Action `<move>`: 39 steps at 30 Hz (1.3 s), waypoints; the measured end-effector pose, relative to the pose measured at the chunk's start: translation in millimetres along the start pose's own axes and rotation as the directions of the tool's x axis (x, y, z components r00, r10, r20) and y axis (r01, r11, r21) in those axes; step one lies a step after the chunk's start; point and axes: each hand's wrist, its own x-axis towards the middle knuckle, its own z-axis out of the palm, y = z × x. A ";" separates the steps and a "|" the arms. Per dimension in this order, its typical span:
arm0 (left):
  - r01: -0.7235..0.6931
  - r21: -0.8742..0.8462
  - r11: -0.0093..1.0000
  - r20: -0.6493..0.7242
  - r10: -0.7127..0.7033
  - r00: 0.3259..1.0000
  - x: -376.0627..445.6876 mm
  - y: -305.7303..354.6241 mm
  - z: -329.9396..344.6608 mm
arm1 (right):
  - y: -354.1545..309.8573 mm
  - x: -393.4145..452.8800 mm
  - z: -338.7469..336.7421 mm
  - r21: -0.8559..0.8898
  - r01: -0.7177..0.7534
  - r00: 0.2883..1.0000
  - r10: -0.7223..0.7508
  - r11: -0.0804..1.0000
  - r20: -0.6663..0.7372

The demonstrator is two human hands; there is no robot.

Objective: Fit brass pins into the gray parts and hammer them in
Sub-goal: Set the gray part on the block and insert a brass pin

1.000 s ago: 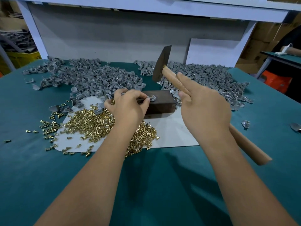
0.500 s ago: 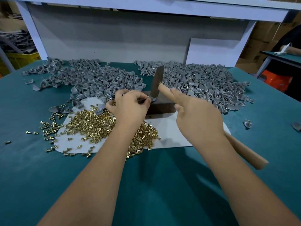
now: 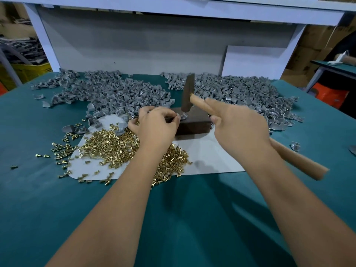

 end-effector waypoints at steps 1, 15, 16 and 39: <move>0.004 0.005 1.000 0.003 -0.004 1.000 -0.1 0.4 0.0 | 2.5 3.5 0.6 0.025 -0.022 1.000 0.023 0.999 -0.019; 0.066 -0.243 0.968 0.201 -0.016 0.980 -2.0 6.9 -14.8 | 34.0 -3.1 36.8 0.117 -0.377 0.925 0.380 0.919 -0.004; 0.064 -0.249 0.966 0.201 -0.014 0.980 -2.4 7.2 -15.0 | 34.2 -2.9 37.6 0.114 -0.383 0.923 0.385 0.917 0.002; -0.013 -0.378 0.926 0.267 0.123 0.956 -5.7 12.1 -22.0 | 7.6 -9.0 40.1 0.661 -0.157 0.970 0.242 0.734 -0.038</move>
